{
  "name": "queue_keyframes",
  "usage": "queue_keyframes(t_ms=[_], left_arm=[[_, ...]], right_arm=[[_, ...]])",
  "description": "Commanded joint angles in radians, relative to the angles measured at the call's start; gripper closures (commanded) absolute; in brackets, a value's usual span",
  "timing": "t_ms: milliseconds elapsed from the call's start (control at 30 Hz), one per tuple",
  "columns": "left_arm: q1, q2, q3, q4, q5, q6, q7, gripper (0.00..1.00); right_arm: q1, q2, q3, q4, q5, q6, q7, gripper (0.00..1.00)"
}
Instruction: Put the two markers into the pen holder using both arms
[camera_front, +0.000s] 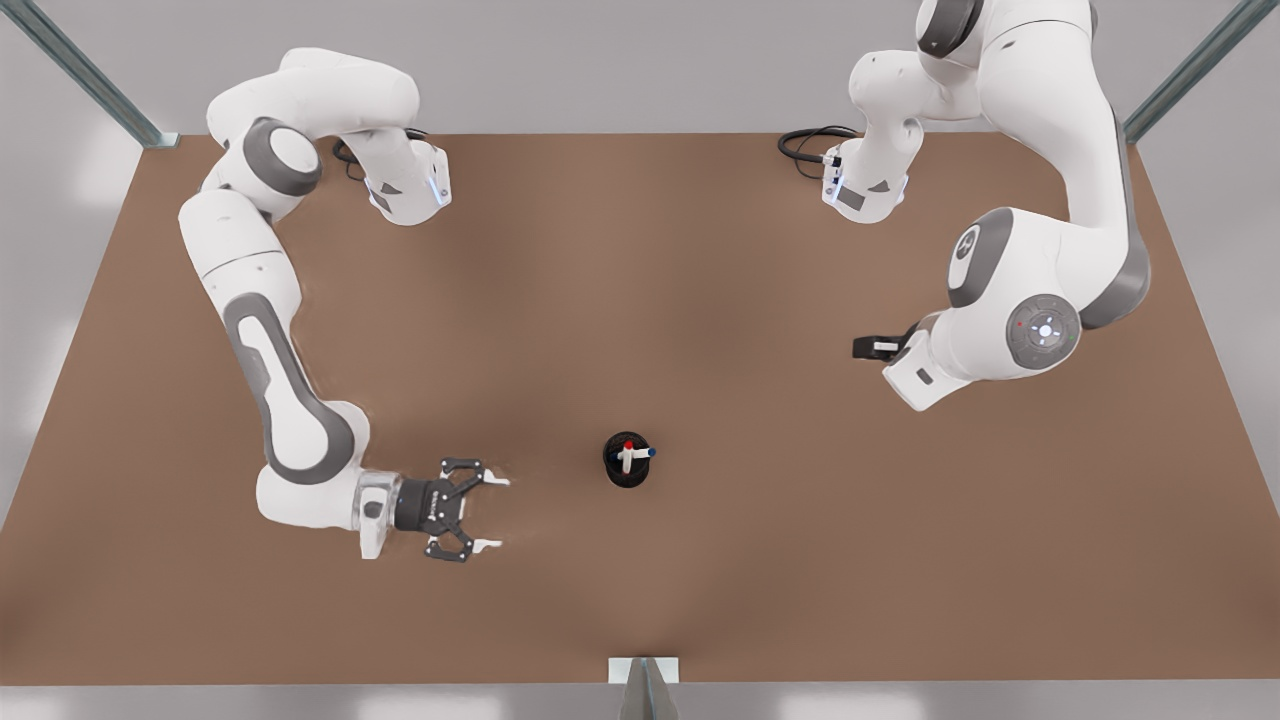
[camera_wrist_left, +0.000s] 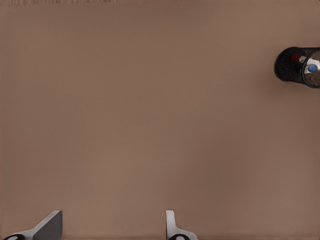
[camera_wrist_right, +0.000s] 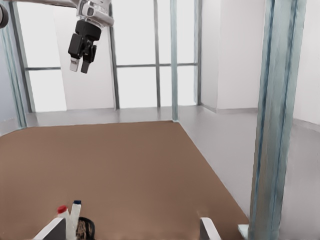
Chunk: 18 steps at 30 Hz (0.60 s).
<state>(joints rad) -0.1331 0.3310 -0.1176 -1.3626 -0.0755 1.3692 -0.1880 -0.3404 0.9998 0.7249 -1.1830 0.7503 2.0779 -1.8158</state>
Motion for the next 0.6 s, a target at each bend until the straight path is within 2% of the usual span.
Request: queue_keyframes(t_ms=[0,33,67,100,133,167,200,233,267,333,567], left_arm=[[0.001,-0.001,-0.001,0.000,-0.001,-0.001,0.042,0.00],[0.001,-0.001,-0.001,0.000,-0.001,-0.001,0.041,0.00],[0.000,-0.001,-0.001,0.000,-0.001,-0.001,0.041,0.00],[0.001,0.000,-0.001,0.000,0.002,-0.001,0.042,0.00],[0.003,0.000,-0.001,0.000,0.003,-0.001,0.042,0.00],[0.003,0.000,-0.001,0.000,0.003,-0.001,0.042,0.00],[0.004,0.000,-0.001,0.000,0.005,-0.001,0.044,0.00],[0.003,0.000,0.001,0.000,0.017,-0.001,0.044,0.00],[0.003,0.000,0.001,0.000,0.033,-0.001,0.044,0.00],[0.004,-0.001,0.001,0.004,0.043,-0.002,0.044,0.00],[0.004,-0.001,0.001,0.004,0.043,-0.002,0.044,0.00]], right_arm=[[-0.026,-0.088,-0.021,0.077,-0.599,-0.563,1.988,0.00],[-0.023,-0.139,-0.031,0.074,-0.719,-0.649,2.133,0.00],[-0.011,-0.181,-0.021,0.065,-1.101,-0.729,2.234,0.00],[0.015,-0.263,-0.041,0.068,-1.158,-0.798,2.268,0.00],[0.020,-0.361,-0.079,0.056,-1.132,-0.834,2.264,0.00],[0.069,-0.455,-0.197,0.056,-1.059,-0.822,2.222,0.00],[0.115,-0.549,-0.355,0.033,-0.922,-0.820,2.103,0.00],[0.135,-0.653,-0.409,-0.053,-0.879,-0.789,2.090,0.00],[0.143,-0.740,-0.418,-0.119,-0.842,-0.774,2.095,0.00],[0.245,-0.814,-0.562,-0.170,-0.787,-0.772,2.087,0.00],[0.245,-0.836,-0.570,-0.179,-0.793,-0.766,2.081,0.00]])
